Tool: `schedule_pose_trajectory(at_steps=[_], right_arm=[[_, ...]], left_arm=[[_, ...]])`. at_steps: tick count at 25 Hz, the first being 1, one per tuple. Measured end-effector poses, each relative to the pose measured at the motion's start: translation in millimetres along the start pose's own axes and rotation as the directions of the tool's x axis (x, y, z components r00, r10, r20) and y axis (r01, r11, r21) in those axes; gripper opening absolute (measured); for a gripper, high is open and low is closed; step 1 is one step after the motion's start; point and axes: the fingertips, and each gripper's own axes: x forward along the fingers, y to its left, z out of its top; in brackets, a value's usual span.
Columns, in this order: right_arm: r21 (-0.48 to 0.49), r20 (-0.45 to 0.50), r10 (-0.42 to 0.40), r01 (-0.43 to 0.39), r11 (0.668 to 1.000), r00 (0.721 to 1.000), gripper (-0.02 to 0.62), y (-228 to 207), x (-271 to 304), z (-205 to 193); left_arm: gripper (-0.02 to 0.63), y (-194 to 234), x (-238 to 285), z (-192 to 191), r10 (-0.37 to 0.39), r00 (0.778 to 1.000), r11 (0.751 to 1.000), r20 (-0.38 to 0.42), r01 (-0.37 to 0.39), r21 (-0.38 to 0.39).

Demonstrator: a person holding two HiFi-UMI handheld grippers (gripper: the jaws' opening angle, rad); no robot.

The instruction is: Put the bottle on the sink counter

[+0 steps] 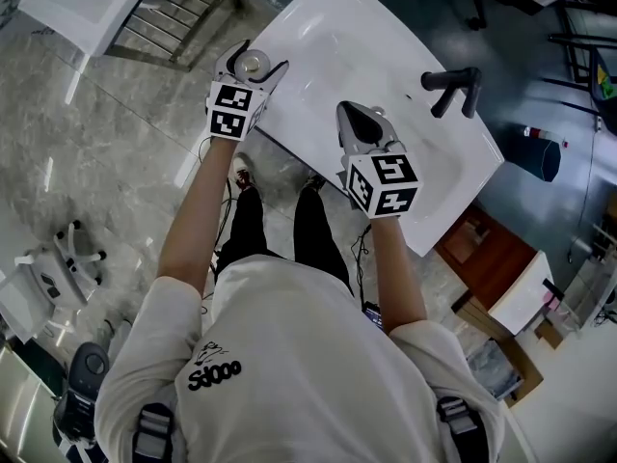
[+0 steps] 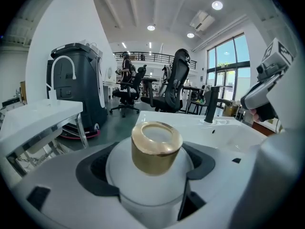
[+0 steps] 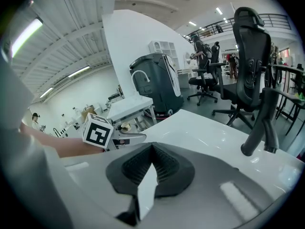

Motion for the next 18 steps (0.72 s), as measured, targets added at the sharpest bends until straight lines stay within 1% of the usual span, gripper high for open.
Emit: schedule_pose_trajectory(at_steps=[6, 11, 18], right_arm=[[0.004, 0.004, -0.006, 0.006, 1.0, 1.0, 0.011, 2.8, -7.7, -3.4], [0.004, 0.008, -0.004, 0.004, 1.0, 1.0, 0.011, 8.1, -11.7, -4.8], [0.0, 0.022, 0.0, 0.0, 1.0, 1.0, 0.011, 16.9, -18.1, -2.9]], left_arm=[[0.364, -0.3, -2.6, -3.6, -0.023, 1.0, 0.999, -0.012, 0.023, -0.047], [0.379, 1.1, -11.5, -11.2, -0.031, 0.999, 0.998, -0.03, 0.03, -0.052], [0.379, 3.9, -27.9, -11.2, -0.034, 0.999, 0.996, -0.004, 0.033, -0.078]])
